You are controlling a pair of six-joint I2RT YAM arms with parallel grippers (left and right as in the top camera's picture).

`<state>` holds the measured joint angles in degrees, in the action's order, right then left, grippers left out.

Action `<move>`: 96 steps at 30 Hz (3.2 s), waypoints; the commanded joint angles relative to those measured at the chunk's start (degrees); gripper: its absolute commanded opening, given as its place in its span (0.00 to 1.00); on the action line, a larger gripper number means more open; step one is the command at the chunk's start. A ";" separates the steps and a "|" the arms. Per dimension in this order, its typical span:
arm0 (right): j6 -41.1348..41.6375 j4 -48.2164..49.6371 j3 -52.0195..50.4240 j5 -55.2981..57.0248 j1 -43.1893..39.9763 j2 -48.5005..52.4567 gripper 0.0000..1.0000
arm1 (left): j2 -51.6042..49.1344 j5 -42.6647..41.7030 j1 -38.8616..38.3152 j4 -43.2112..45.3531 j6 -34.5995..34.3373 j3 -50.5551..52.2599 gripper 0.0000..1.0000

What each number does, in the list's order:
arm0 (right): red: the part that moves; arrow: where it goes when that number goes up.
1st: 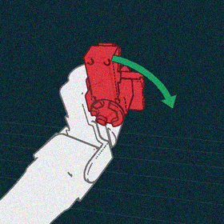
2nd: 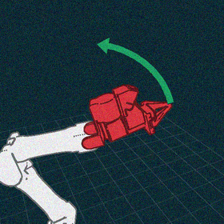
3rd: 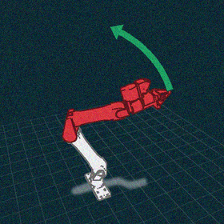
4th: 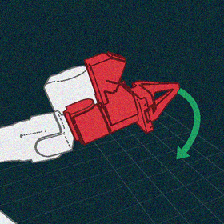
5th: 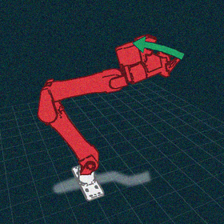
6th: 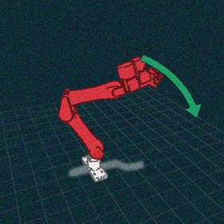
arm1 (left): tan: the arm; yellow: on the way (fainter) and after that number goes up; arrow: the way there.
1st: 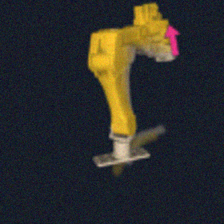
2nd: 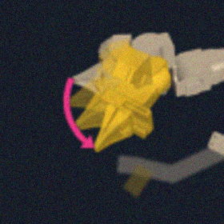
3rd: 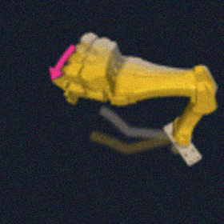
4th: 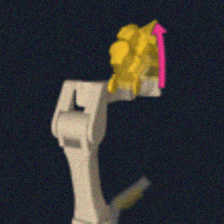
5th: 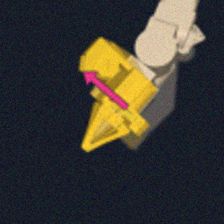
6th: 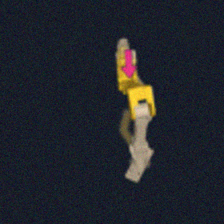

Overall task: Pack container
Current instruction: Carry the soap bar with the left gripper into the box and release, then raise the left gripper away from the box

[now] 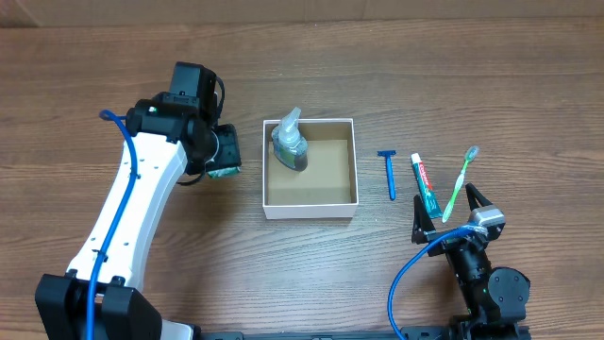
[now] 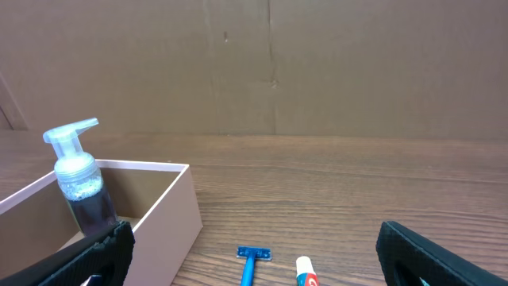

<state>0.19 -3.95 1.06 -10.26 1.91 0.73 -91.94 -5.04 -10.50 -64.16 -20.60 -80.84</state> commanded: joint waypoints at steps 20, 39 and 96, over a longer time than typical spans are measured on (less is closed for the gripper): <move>-0.24 0.35 -0.61 -0.33 -0.17 -0.50 1.00 | 1.33 3.89 -21.77 3.10 -17.77 -1.25 0.35; -0.24 0.35 -0.61 -0.33 -0.17 -0.50 1.00 | -4.33 10.82 -24.13 9.40 -22.23 4.66 0.43; -0.26 0.35 -0.61 0.07 -0.17 -0.50 1.00 | -2.78 27.47 2.89 -18.93 -16.68 -17.70 1.00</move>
<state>0.16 -3.92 1.06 -10.28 1.91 0.73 -95.57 21.50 -7.84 -83.13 -37.34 -97.19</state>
